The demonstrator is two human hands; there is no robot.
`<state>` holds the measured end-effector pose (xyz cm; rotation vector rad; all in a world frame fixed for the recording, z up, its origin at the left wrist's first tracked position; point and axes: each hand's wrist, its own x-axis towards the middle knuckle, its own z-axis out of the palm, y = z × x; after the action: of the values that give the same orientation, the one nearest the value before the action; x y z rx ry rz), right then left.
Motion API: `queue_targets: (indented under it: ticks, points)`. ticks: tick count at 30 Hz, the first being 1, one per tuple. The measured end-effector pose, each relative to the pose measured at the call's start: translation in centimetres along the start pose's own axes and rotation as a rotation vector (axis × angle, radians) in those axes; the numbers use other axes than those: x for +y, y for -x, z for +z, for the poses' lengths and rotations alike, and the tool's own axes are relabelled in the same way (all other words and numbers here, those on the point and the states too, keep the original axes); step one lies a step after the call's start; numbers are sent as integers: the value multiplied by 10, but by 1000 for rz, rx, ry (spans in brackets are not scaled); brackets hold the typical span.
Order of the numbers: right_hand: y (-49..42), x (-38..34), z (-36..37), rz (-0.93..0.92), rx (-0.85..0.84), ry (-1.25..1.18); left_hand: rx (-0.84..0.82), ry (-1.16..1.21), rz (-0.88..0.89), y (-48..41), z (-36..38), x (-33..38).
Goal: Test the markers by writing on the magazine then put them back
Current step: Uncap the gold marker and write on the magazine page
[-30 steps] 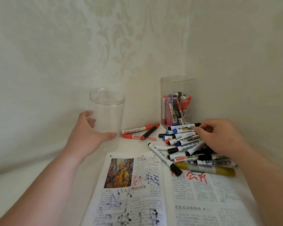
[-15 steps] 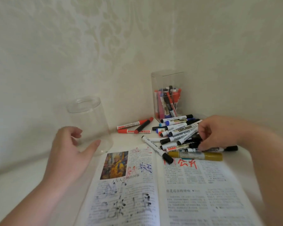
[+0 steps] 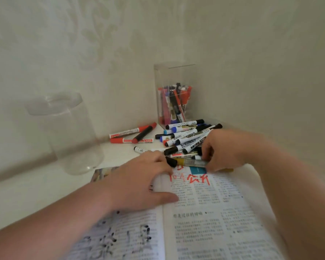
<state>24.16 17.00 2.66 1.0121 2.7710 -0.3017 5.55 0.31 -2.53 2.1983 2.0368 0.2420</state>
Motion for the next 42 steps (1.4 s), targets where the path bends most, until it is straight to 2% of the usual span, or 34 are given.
queue_targets:
  ticks: [3, 6, 10, 13, 20, 26, 31, 37, 40, 42]
  points:
    - [-3, 2, 1, -11, 29, 0, 26, 51, -48, 4, 8, -5]
    - [-6, 3, 2, -20, 73, -40, -69, 89, -117, 4, 10, -7]
    - [-9, 3, 7, -56, 115, -81, -187, 9, -153, 3, -3, -2]
    - [-14, 2, 13, -79, 151, -89, -196, 4, -148, 4, -10, 1]
    - [-34, 3, 20, -178, 264, -56, -66, 106, -105, 0, -5, -8]
    - [-39, 4, 25, -203, 334, -79, 85, 127, -164, -14, -8, -21]
    - [-28, 3, 18, -159, 310, -160, 152, 12, -205, -30, -14, -28]
    - [-21, 6, 13, -42, 261, -162, 346, 31, -207, -34, 9, -29]
    - [-21, 6, 13, -39, 256, -158, 381, 63, -199, -37, 8, -31]
    - [-20, 5, 15, -72, 298, -256, 444, 74, -156, -37, 8, -32]
